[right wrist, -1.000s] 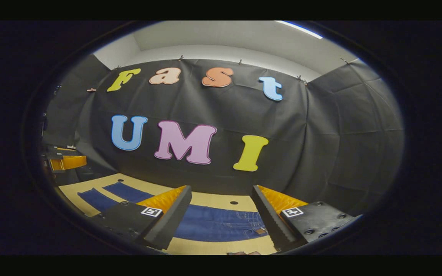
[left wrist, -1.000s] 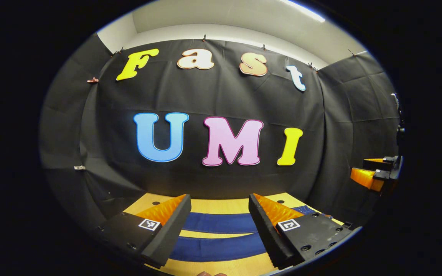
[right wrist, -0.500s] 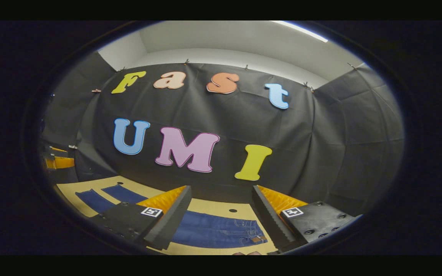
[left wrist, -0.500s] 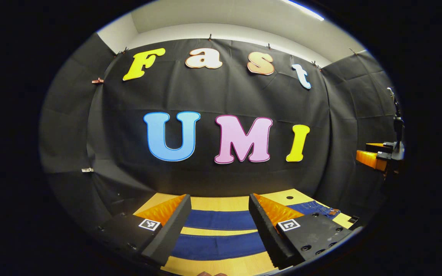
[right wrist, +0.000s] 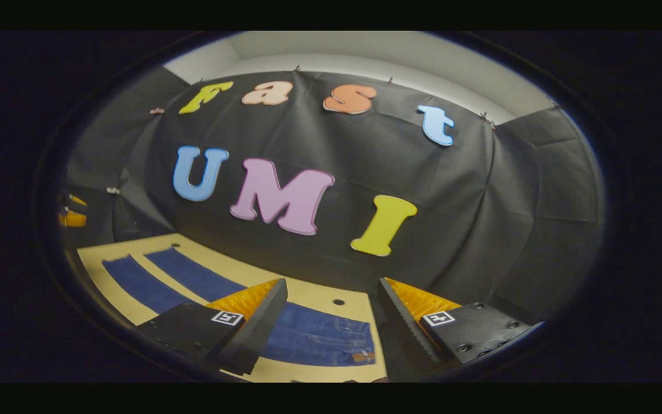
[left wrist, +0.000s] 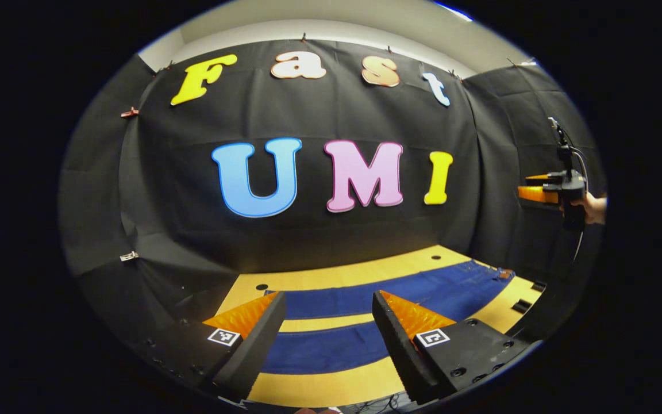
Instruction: Grasp the waist and the cuffs of the jeans and fold them to make the two legs overlap; first hold the waist and fold one-third of the jeans toward the cuffs, then hold the cuffs and fold the remaining one-third in the same direction to finish folding.
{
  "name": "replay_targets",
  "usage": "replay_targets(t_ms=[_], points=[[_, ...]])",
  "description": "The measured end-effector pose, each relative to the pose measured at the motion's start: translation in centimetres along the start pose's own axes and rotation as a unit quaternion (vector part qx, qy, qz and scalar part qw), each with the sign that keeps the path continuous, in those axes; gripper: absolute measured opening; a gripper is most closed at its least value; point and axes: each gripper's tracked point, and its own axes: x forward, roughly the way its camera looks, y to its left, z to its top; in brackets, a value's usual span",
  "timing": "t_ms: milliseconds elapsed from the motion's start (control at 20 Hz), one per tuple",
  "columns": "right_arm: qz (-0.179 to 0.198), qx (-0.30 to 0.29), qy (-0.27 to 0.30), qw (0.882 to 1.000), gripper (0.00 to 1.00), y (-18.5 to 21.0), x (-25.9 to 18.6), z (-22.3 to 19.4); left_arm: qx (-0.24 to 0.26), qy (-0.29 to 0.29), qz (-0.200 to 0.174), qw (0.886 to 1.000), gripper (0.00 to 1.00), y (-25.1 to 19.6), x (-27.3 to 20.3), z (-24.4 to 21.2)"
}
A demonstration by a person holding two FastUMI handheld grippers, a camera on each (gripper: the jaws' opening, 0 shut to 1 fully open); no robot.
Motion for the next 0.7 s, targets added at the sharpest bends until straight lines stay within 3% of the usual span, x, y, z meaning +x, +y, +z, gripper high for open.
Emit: replay_targets(t_ms=[250,450,550,700], points=[[0.062,-0.037,0.061,0.995,0.97,0.1,1.6,-7.2,0.0,0.063,-0.038,0.997,0.95,2.2,2.9,-4.8],[0.125,-0.044,0.143,0.981,0.97,0.8,3.7,-15.5,0.01,0.102,-0.066,0.993,0.95,3.1,5.9,-7.7],[0.156,-0.053,0.183,0.969,0.96,1.5,4.8,-20.4,0.012,0.125,-0.083,0.989,0.95,2.9,7.5,-9.5],[0.221,-0.076,0.261,0.937,0.97,3.1,5.1,-27.0,0.034,0.188,-0.108,0.976,0.95,2.6,9.9,-13.5]])
